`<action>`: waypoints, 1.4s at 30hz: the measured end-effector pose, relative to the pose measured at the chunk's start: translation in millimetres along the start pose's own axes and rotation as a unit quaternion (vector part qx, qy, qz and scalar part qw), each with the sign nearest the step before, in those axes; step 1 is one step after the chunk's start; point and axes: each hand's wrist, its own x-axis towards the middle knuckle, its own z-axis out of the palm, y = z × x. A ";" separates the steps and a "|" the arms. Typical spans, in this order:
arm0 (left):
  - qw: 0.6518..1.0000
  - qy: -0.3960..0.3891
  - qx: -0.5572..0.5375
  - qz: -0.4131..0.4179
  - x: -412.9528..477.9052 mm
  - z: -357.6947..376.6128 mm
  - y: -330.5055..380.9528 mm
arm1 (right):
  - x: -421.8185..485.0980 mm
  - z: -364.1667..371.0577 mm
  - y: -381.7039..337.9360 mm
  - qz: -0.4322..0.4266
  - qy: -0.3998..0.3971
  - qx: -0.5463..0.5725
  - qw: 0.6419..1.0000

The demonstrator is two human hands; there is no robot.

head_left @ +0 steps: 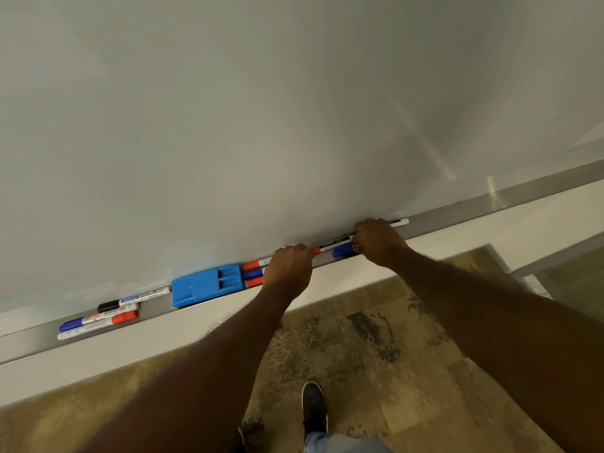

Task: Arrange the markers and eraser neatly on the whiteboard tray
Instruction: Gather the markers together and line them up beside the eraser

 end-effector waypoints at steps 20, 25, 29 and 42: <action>0.999 -0.021 -0.036 -0.009 16.8 6.3 11.5 | -4.9 -1.1 -27.7 -0.077 0.117 0.115 0.983; 1.000 0.005 -0.012 0.009 11.4 14.4 7.5 | -7.1 3.9 -32.5 -0.057 0.111 0.163 0.979; 1.000 -0.004 0.001 0.006 9.0 19.6 5.6 | -6.1 5.2 -35.8 -0.063 0.113 0.165 0.978; 0.999 0.004 0.019 -0.034 15.7 3.6 -3.0 | -3.6 0.7 -18.9 0.070 0.154 0.188 0.967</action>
